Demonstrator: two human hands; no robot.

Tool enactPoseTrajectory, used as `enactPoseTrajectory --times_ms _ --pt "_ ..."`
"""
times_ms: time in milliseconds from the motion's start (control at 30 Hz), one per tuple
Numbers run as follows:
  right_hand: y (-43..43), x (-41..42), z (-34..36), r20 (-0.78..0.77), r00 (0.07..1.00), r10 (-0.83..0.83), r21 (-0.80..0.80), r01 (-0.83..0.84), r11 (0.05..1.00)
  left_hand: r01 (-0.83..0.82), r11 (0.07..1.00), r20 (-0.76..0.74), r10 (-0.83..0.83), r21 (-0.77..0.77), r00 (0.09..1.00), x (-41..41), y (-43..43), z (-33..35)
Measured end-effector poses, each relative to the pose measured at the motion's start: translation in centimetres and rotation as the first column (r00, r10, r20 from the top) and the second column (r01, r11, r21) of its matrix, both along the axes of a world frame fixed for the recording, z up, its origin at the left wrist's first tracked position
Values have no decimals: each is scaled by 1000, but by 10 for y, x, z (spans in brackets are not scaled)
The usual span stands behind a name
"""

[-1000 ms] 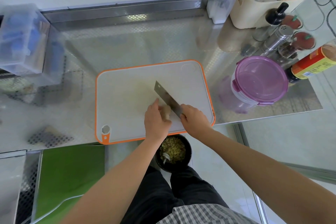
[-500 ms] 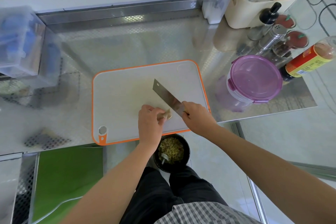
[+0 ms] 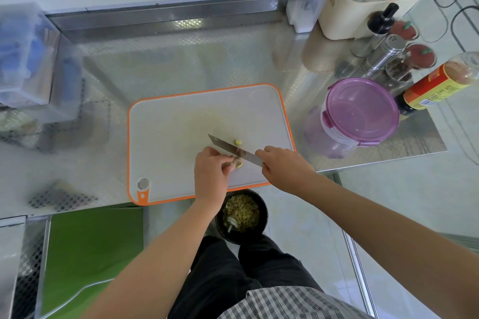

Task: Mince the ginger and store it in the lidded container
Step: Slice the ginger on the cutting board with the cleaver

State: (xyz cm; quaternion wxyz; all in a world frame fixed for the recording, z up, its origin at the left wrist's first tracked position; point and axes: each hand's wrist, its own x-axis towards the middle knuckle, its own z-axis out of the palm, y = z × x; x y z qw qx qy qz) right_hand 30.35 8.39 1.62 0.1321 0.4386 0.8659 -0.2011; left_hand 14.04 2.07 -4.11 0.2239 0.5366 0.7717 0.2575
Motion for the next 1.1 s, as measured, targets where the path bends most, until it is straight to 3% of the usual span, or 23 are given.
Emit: enactPoseTrajectory --times_ms 300,467,633,767,1100 --pt "1 -23 -30 -18 997 -81 -23 81 996 15 999 -1 -15 33 1000 -4 0 -7" --pt "6 -15 -30 -211 932 -295 -133 272 953 40 998 -63 -38 42 997 -12 -1 -8" --pt "-3 -13 -25 -140 960 -242 -187 215 959 -68 997 -89 70 31 994 -22 -1 -5" --pt "-15 -14 -30 -166 950 -264 -208 228 951 -219 969 53 226 -115 973 -21 -5 -4" --pt "-25 -16 -18 -240 924 -297 -198 252 947 -325 909 299 396 -261 868 -11 1 -11"
